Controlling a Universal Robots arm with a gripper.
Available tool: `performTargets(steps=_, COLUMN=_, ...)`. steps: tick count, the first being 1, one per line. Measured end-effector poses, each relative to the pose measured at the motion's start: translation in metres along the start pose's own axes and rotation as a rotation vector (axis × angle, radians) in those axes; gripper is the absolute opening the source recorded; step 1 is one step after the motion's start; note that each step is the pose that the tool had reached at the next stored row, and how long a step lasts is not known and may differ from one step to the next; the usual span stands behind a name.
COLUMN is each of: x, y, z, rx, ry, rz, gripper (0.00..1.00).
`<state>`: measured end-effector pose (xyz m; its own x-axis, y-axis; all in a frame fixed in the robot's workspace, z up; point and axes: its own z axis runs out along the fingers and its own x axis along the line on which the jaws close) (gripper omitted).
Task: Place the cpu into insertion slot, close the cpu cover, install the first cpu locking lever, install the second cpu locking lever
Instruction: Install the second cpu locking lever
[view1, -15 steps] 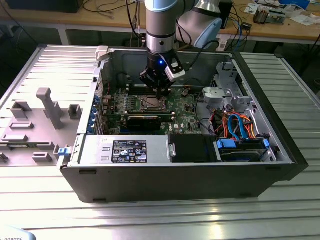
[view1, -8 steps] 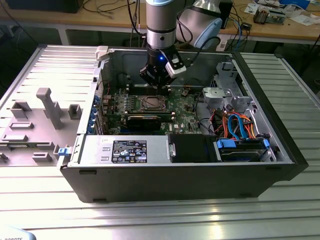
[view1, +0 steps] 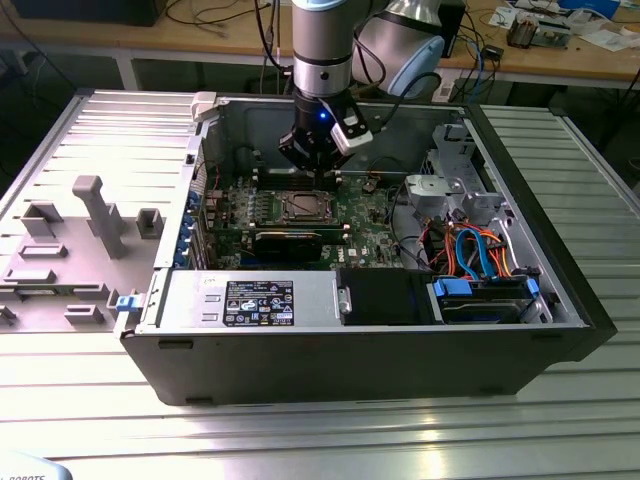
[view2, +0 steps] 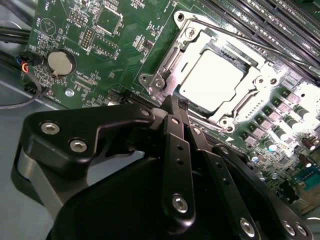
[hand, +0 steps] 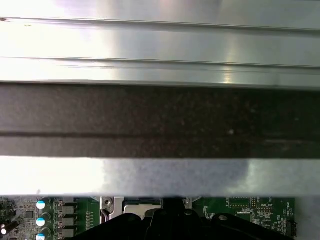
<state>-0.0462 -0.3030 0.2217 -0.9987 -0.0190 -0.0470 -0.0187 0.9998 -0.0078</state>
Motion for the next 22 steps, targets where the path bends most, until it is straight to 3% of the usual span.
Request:
performTargets(steps=11, x=0.0004, y=0.0001, z=0.0, rx=-0.0001, ry=0.0, rz=0.0, gripper=0.11)
performTargets(steps=22, x=0.0005, y=-0.0077, z=0.0001, rx=-0.0002, ry=-0.0001, rz=0.0, gripper=0.11)
